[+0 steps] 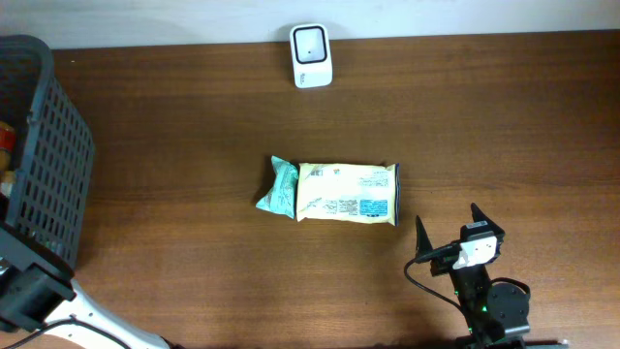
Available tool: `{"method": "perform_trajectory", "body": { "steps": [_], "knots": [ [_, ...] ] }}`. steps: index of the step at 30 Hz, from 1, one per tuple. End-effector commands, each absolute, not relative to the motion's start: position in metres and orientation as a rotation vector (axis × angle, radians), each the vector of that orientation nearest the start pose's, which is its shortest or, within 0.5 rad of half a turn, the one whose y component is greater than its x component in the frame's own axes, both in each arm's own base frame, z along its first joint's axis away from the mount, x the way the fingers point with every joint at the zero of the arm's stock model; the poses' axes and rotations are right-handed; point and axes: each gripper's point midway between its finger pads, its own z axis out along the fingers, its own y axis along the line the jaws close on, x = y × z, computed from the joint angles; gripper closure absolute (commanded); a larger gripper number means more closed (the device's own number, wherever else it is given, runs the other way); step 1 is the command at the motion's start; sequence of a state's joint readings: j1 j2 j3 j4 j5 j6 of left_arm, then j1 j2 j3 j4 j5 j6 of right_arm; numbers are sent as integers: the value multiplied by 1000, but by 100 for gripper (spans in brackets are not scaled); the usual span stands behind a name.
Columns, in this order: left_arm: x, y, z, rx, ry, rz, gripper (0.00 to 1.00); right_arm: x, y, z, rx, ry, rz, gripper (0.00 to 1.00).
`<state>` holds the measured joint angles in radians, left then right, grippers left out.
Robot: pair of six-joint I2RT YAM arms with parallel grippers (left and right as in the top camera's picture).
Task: Scan the item barcode
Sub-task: 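Reach the left gripper into the basket and grasp a teal packet, then place the teal packets beside the white bag with the left gripper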
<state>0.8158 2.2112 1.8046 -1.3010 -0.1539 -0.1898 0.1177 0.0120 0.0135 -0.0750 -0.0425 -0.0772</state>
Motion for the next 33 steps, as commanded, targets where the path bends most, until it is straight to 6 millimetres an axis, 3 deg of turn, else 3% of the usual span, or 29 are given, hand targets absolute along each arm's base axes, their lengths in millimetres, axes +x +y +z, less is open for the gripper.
{"method": "perform_trajectory", "body": {
  "steps": [1, 3, 5, 7, 9, 12, 16, 18, 20, 22, 23, 24, 25, 26, 28, 30, 31, 33],
  "knots": [
    [233, 298, 17, -1591, 2984, 197, 43, 244, 33, 156, -173, 1638, 63, 1],
    [229, 295, 7, -1593, 2993, 206, 50, 244, 33, 156, -173, 1638, 63, 1],
    [227, 294, 2, -1594, 2996, 212, 69, 244, 33, 156, -173, 1638, 63, 1],
    [226, 295, 3, -1593, 2997, 228, 76, 244, 33, 156, -173, 1638, 63, 1],
    [228, 298, 2, -1589, 2986, 234, 100, 244, 33, 156, -173, 1637, 63, 1],
    [239, 306, 18, -1577, 2950, 239, 100, 244, 33, 156, -173, 1638, 63, 1],
    [303, 326, 115, -1429, 2738, 205, 100, 244, 33, 156, -173, 1638, 63, 1],
    [341, 320, 198, -1268, 2586, 235, 100, 244, 33, 156, -173, 1637, 63, 1],
    [368, 290, 272, -1090, 2461, 263, 100, 244, 33, 156, -173, 1637, 63, 1],
    [382, 260, 314, -969, 2390, 261, 100, 244, 33, 156, -173, 1638, 63, 1],
    [389, 231, 342, -870, 2350, 247, 100, 244, 33, 156, -173, 1638, 63, 1],
    [391, 212, 355, -814, 2335, 234, 100, 244, 33, 156, -173, 1638, 63, 1],
    [395, 178, 371, -720, 2331, 205, 100, 244, 33, 156, -173, 1638, 63, 1],
    [398, 140, 375, -618, 2364, 166, 100, 244, 33, 156, -173, 1637, 63, 1],
    [403, 81, 358, -439, 2488, 122, 100, 244, 33, 156, -173, 1637, 63, 1],
    [406, 45, 336, -333, 2582, 96, 100, 244, 33, 156, -173, 1637, 63, 1],
    [404, 21, 306, -261, 2691, 90, 100, 244, 33, 156, -173, 1638, 63, 1],
    [401, 7, 271, -216, 2797, 96, 100, 244, 33, 156, -173, 1637, 63, 1]
  ]
}}
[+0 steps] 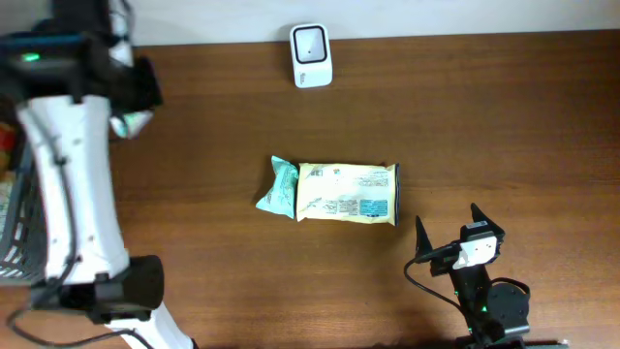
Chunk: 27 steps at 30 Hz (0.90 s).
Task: Scan the item barcode
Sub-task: 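Place the teal packets beside the white bag with the left gripper, then reach the left gripper into the basket and grasp a white bamboo-print tube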
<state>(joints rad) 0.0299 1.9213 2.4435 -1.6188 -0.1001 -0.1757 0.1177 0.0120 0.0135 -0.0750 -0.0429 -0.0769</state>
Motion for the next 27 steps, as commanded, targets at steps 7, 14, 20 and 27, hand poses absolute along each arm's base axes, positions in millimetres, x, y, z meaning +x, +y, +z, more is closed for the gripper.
{"method": "perform_trajectory", "body": {
  "steps": [7, 14, 20, 27],
  "knots": [
    [376, -72, 74, 41, 3057, 4, 100, 244, 33, 156, -173, 1638, 63, 1],
    [424, -67, 169, 53, 2764, 165, 0, 244, 33, 156, -173, 1638, 63, 1],
    [425, 71, 393, -393, 2188, 313, 1, 244, 33, 156, -173, 1637, 63, 1],
    [320, 278, 366, -1069, 2106, 565, 7, 244, 33, 156, -173, 1638, 63, 1]
  ]
}}
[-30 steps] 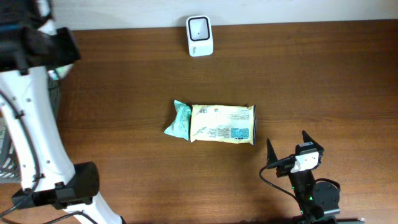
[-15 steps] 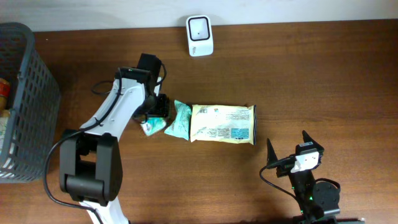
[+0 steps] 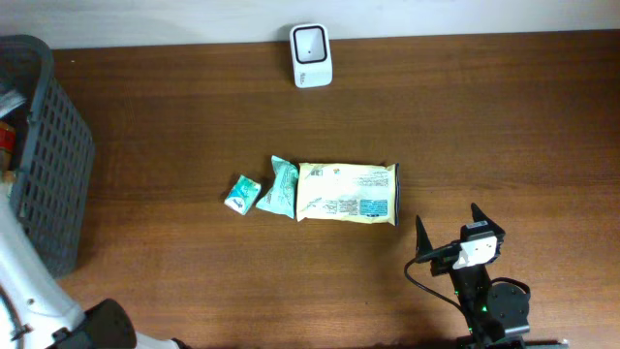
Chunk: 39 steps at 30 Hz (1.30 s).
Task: Scan the item barcode
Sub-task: 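Reach the left gripper into the basket and grasp a white bamboo-print tube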
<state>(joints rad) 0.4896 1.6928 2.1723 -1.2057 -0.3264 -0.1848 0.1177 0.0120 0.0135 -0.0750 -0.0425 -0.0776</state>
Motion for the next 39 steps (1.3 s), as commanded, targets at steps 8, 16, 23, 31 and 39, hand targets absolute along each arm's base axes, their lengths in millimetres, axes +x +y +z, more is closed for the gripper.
{"method": "perform_trajectory", "body": {
  "steps": [8, 16, 23, 31, 39],
  "knots": [
    [291, 347, 230, -912, 2401, 766, 3, 244, 33, 156, -173, 1638, 63, 1],
    [308, 351, 156, -588, 2677, 647, 7, 244, 33, 156, -173, 1638, 63, 1],
    [310, 352, 105, -501, 2814, 590, 11, 244, 33, 156, -173, 1637, 63, 1],
    [294, 382, 46, -515, 2893, 555, 47, 244, 33, 156, -173, 1637, 63, 1],
    [300, 372, 15, -520, 2924, 445, 100, 244, 33, 156, -173, 1637, 63, 1]
  ]
}}
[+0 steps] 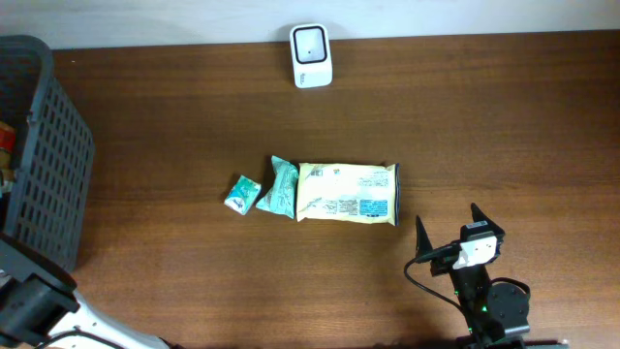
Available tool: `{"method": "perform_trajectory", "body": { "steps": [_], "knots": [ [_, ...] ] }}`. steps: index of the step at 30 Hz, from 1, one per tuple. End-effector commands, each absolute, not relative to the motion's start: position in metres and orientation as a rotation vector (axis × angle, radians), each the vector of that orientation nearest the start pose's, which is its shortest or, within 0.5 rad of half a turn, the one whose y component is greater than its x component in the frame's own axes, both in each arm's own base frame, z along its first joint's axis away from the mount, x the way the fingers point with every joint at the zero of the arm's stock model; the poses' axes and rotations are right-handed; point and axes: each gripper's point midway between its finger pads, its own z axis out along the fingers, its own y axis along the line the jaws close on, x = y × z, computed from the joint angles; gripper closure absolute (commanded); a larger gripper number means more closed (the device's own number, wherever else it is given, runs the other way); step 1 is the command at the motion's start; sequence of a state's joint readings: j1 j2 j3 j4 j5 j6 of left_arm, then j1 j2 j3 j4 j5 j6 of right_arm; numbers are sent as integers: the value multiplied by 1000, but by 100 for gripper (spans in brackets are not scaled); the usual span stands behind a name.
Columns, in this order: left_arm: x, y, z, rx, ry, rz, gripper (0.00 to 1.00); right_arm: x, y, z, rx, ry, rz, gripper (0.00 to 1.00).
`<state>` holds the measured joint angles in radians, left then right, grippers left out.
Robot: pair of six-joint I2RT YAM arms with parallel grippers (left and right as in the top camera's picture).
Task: Scan the item barcode
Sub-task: 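Reach the left gripper into the basket and grasp a white bamboo-print tube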
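A white barcode scanner [311, 55] stands at the table's far edge. In the middle lie three items in a row: a small teal-and-white packet [242, 194], a teal pouch [279, 187] and a yellow printed pack [347, 193]. My right gripper [449, 229] rests open near the front edge, just right of the yellow pack and touching nothing. Only part of my left arm [34, 302] shows, at the lower left corner, and its gripper is out of view.
A dark grey mesh basket [53, 155] with a few items inside fills the left edge. The right arm's base and cable [489, 301] sit at the front edge.
The left arm has drawn back from the left edge to the lower left corner. The basket appears slightly shifted. The three items and the right arm have not moved.
At first only the teal pouch and the yellow pack lay mid-table. Then my left arm stretched beside the basket with a small teal-and-white thing at its end. Then that packet lay left of the pouch. Now the arm is at the lower left corner.
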<state>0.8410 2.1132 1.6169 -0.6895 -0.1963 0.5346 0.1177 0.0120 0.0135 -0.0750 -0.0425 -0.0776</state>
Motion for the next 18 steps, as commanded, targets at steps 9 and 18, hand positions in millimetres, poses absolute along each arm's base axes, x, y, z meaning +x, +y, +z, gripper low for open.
{"method": "perform_trajectory", "body": {
  "steps": [9, 18],
  "knots": [
    [385, 282, 405, -364, 1965, 607, 100, 244, 33, 156, -173, 1637, 63, 1],
    [362, -22, 303, -120, 2434, -84, 100, 244, 33, 156, -173, 1637, 63, 1]
  ]
}}
